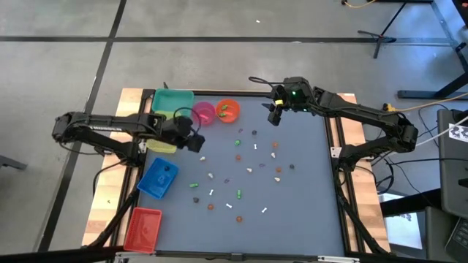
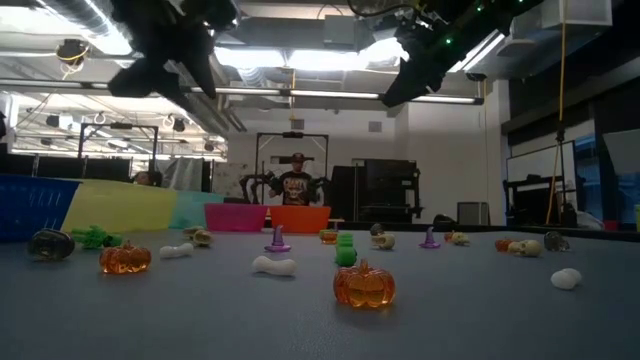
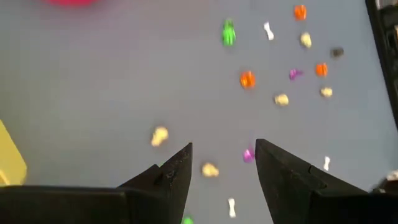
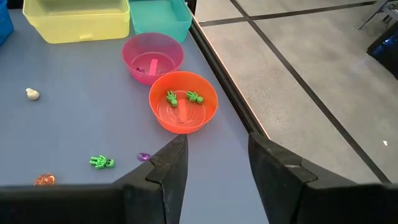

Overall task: Sort Halloween decoration
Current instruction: Put the purple witch hat toy into the pink bin

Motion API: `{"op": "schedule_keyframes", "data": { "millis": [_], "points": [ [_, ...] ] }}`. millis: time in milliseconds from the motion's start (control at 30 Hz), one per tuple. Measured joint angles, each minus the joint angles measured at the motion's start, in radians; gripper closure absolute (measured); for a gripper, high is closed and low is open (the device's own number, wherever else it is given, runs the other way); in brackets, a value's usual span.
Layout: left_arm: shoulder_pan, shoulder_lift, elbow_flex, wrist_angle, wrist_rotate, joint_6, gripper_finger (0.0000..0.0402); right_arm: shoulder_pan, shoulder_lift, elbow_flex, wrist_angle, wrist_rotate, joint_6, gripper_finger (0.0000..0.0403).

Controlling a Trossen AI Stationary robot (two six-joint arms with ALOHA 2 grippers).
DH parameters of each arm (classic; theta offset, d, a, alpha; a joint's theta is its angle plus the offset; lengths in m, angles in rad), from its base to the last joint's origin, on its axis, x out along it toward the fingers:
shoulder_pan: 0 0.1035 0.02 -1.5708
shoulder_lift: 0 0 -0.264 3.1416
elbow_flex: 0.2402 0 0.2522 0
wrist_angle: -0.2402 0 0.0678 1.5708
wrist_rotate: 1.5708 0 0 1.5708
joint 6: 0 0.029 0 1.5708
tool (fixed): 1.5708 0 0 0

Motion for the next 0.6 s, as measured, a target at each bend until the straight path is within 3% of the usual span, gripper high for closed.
{"op": "schedule_keyframes", "data": {
  "millis": [333, 600],
  "points": [
    [0.093, 0.0, 0.0, 0.16, -0.049, 0.191, 0.0242, 0.0, 0.0, 0.0, 0.0, 0.0, 0.0, 0.0235],
    [0.105, 0.0, 0.0, 0.207, -0.083, 0.321, 0.0242, 0.0, 0.0, 0.0, 0.002, 0.0, 0.0, 0.0235]
  ]
}}
